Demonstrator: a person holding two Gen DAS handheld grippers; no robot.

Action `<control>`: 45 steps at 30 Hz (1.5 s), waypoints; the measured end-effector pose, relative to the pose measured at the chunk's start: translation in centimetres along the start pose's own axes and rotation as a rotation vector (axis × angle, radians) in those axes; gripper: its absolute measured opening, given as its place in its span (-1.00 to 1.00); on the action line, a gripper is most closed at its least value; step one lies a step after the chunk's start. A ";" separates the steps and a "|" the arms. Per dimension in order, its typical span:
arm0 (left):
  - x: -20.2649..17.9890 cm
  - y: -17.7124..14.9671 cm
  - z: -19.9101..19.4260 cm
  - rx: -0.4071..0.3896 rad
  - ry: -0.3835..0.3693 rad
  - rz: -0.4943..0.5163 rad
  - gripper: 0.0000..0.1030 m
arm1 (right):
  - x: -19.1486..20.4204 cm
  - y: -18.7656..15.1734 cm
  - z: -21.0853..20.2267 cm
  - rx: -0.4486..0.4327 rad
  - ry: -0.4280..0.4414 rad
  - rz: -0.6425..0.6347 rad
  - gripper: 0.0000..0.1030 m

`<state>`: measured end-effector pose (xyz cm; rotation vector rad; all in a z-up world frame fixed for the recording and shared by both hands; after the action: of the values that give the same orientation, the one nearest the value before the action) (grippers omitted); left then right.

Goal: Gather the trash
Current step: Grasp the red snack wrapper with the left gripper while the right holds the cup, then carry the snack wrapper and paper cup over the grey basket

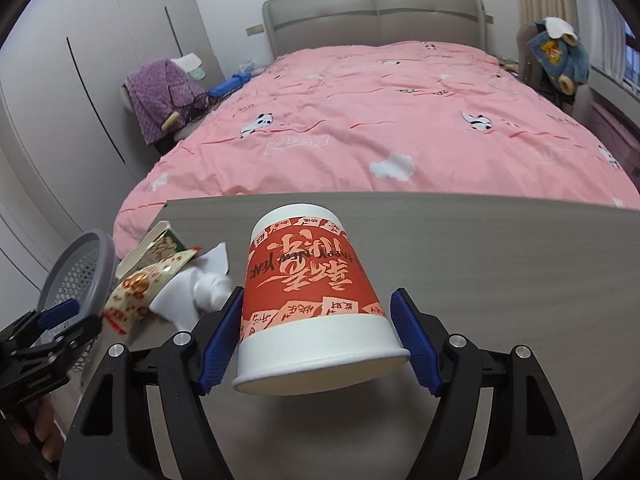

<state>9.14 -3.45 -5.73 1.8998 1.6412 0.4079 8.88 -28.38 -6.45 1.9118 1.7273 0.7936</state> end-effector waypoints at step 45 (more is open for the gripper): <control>-3.9 0.3 1.9 0.034 -0.063 0.066 -0.52 | -1.2 -4.0 -1.7 0.030 0.078 0.104 0.38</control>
<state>9.71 -7.74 -6.46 1.9762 1.5566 0.3453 4.72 -29.15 -8.01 2.0301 1.7052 0.8955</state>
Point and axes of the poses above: each gripper's, at about its wrist camera, not at the fingertips, and z roughly the way its jaws point, x to its left, y to its top, the point moved 3 cm from there along z, roughly the way its jaws point, and after that the axes turned 8 degrees about -y, right-handed, at the moved point
